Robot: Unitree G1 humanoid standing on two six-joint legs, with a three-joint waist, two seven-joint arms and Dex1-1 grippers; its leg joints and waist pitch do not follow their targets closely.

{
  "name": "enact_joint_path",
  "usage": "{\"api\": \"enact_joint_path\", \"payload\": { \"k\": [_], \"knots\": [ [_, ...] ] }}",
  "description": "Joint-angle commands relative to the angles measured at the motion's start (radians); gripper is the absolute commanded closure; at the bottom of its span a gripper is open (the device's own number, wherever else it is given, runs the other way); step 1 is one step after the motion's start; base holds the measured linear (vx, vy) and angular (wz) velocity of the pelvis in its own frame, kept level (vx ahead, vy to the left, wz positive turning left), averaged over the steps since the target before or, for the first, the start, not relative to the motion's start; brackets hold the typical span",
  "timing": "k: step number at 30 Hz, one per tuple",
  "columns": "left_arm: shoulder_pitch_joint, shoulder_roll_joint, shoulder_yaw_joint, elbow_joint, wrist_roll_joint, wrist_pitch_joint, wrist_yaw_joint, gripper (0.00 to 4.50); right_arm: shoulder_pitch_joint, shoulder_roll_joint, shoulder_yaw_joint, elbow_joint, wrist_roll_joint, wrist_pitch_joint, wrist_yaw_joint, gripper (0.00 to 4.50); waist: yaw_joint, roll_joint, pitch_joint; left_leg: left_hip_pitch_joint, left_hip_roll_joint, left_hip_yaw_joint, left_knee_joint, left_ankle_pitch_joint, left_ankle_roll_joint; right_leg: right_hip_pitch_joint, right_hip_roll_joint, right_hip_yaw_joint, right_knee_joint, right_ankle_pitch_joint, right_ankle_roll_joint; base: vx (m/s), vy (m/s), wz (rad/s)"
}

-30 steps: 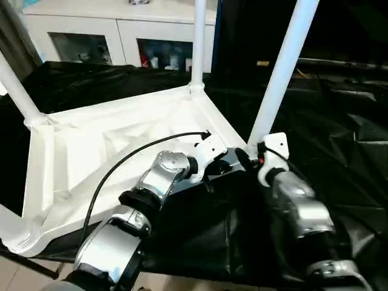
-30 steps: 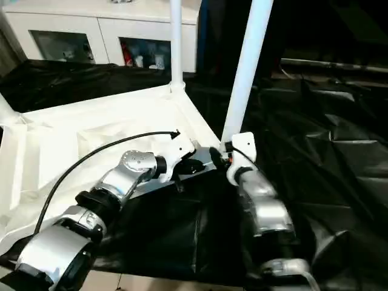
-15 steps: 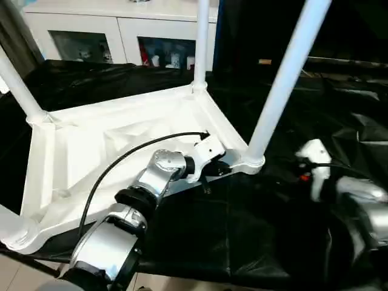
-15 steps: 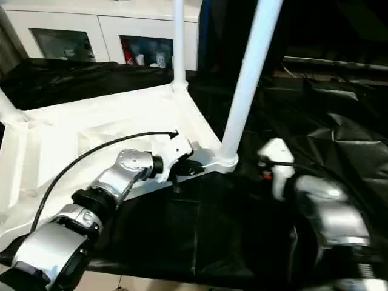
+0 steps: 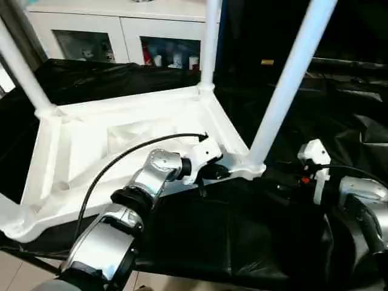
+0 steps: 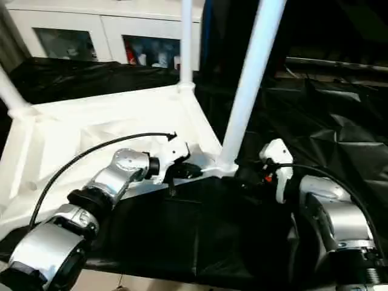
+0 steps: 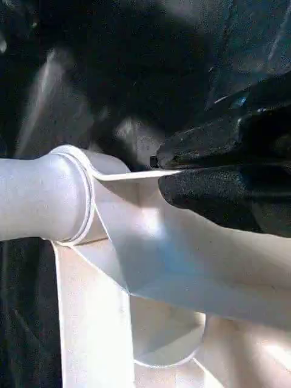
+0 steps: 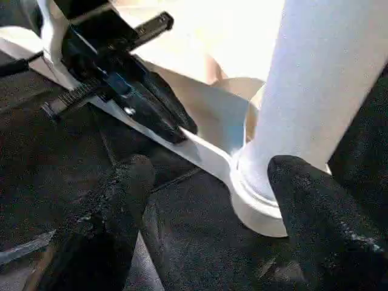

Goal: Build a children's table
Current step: Rotate leg to tighten

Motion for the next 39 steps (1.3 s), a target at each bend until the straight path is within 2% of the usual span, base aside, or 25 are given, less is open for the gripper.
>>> {"api": "enact_joint_path", "payload": {
  "k": [1, 8, 13, 14, 15, 17, 19, 22, 23, 26, 27, 28, 35, 37, 38, 39],
  "knots": [
    [0.030, 0.022, -0.033, -0.012, -0.003, 0.001, -0.096, 4.50, 0.007, -0.026, -0.005, -0.015, -0.012, 0.008, -0.004, 1.12, 0.003, -0.019, -0.046, -0.001, 0.023, -0.008, -0.052, -0.163, 0.118, 0.054, -0.046, 0.033, -0.062, -0.154, -0.235, 0.000, 0.000, 0.00],
    [0.048, 0.079, -0.048, -0.052, -0.020, 0.000, -0.231, 4.50, 0.016, -0.064, -0.007, -0.031, -0.018, 0.009, 0.012, 1.12, 0.011, -0.013, -0.044, 0.003, 0.026, -0.005, -0.054, -0.182, 0.103, 0.053, -0.045, 0.033, -0.062, -0.165, -0.237, 0.000, 0.000, 0.00],
    [0.052, 0.105, -0.054, -0.075, -0.029, 0.001, -0.281, 4.50, 0.008, -0.045, 0.033, -0.048, -0.010, 0.014, 0.035, 1.12, 0.016, -0.013, -0.046, 0.003, 0.028, -0.005, -0.054, -0.168, 0.102, 0.054, -0.045, 0.034, -0.054, -0.122, -0.249, 0.000, 0.000, 0.00],
    [0.051, 0.109, -0.054, -0.076, -0.028, 0.000, -0.284, 4.50, 0.005, -0.038, 0.051, -0.053, -0.008, 0.015, 0.043, 1.28, 0.016, -0.013, -0.046, 0.003, 0.027, -0.005, -0.053, -0.169, 0.103, 0.054, -0.045, 0.033, -0.055, -0.122, -0.251, 0.000, 0.000, 0.00],
    [0.049, 0.111, -0.053, -0.075, -0.026, 0.000, -0.284, 4.50, 0.000, -0.033, 0.061, -0.050, -0.011, 0.013, 0.044, 1.28, 0.015, -0.016, -0.047, 0.003, 0.028, -0.004, -0.053, -0.168, 0.102, 0.055, -0.045, 0.033, -0.054, -0.123, -0.250, 0.000, 0.000, 0.00],
    [0.049, 0.115, -0.053, -0.079, -0.028, 0.003, -0.292, 4.50, -0.014, -0.023, 0.081, -0.029, -0.024, 0.001, 0.043, 1.28, 0.016, -0.014, -0.046, 0.002, 0.028, -0.005, -0.053, -0.166, 0.100, 0.055, -0.046, 0.033, -0.054, -0.127, -0.250, 0.000, 0.000, 0.00],
    [0.048, 0.117, -0.052, -0.081, -0.030, 0.007, -0.297, 4.50, -0.027, -0.015, 0.106, -0.011, -0.045, -0.013, 0.047, 1.54, 0.015, -0.014, -0.048, 0.002, 0.027, -0.005, -0.053, -0.158, 0.096, 0.054, -0.045, 0.034, -0.052, -0.119, -0.253, 0.000, 0.000, 0.00],
    [0.048, 0.119, -0.054, -0.086, -0.032, 0.010, -0.297, 4.50, -0.044, 0.000, 0.137, 0.013, -0.075, -0.027, 0.048, 1.67, 0.015, -0.014, -0.048, 0.002, 0.026, -0.005, -0.052, -0.156, 0.093, 0.054, -0.046, 0.034, -0.051, -0.111, -0.255, 0.000, 0.000, 0.00],
    [0.049, 0.120, -0.054, -0.088, -0.032, 0.011, -0.296, 4.50, -0.049, 0.005, 0.140, 0.017, -0.077, -0.026, 0.047, 1.94, 0.015, -0.013, -0.048, 0.002, 0.026, -0.005, -0.053, -0.158, 0.091, 0.055, -0.046, 0.034, -0.051, -0.115, -0.255, 0.000, 0.000, 0.00],
    [0.051, 0.122, -0.052, -0.091, -0.033, 0.013, -0.292, 4.50, -0.058, 0.010, 0.141, 0.014, -0.068, -0.019, 0.048, 2.09, 0.016, -0.014, -0.048, 0.003, 0.026, -0.005, -0.052, -0.152, 0.094, 0.056, -0.045, 0.035, -0.049, -0.097, -0.257, 0.000, 0.000, 0.00],
    [0.051, 0.121, -0.051, -0.090, -0.033, 0.012, -0.290, 4.50, -0.059, 0.009, 0.142, 0.014, -0.066, -0.020, 0.051, 2.25, 0.017, -0.018, -0.050, 0.003, 0.027, -0.005, -0.052, -0.145, 0.096, 0.058, -0.046, 0.035, -0.046, -0.095, -0.257, 0.000, 0.000, 0.00],
    [0.050, 0.121, -0.051, -0.089, -0.033, 0.012, -0.289, 4.50, -0.061, 0.008, 0.144, 0.016, -0.065, -0.022, 0.052, 2.36, 0.017, -0.017, -0.049, 0.003, 0.027, -0.005, -0.052, -0.144, 0.098, 0.057, -0.046, 0.035, -0.047, -0.096, -0.258, 0.000, 0.000, 0.00],
    [0.048, 0.121, -0.047, -0.081, -0.031, 0.018, -0.272, 4.50, -0.057, 0.015, 0.149, 0.013, -0.061, -0.022, 0.070, 2.51, 0.018, -0.018, -0.051, 0.003, 0.026, -0.004, -0.049, -0.137, 0.103, 0.058, -0.046, 0.035, -0.045, -0.082, -0.261, 0.000, 0.000, 0.00],
    [0.029, 0.102, -0.034, -0.049, -0.014, 0.031, -0.172, 4.50, -0.045, 0.052, 0.139, 0.021, -0.064, -0.013, 0.023, 2.52, 0.016, -0.016, -0.050, 0.003, 0.026, -0.003, -0.049, -0.140, 0.104, 0.057, -0.045, 0.035, -0.045, -0.082, -0.262, 0.000, 0.000, 0.00],
    [0.029, 0.102, -0.034, -0.049, -0.014, 0.031, -0.172, 4.50, -0.045, 0.052, 0.139, 0.021, -0.064, -0.013, 0.023, 2.52, 0.015, -0.016, -0.048, 0.004, 0.026, -0.004, -0.050, -0.151, 0.098, 0.054, -0.045, 0.035, -0.049, -0.101, -0.261, 0.000, 0.000, 0.00],
    [0.022, 0.094, -0.030, -0.035, -0.005, 0.035, -0.129, 4.50, -0.043, 0.067, 0.134, 0.030, -0.068, -0.011, -0.006, 2.52, 0.014, -0.018, -0.049, 0.004, 0.025, -0.004, -0.050, -0.159, 0.094, 0.055, -0.046, 0.035, -0.050, -0.115, -0.259, 0.000, 0.000, 0.00]
  ]
}}
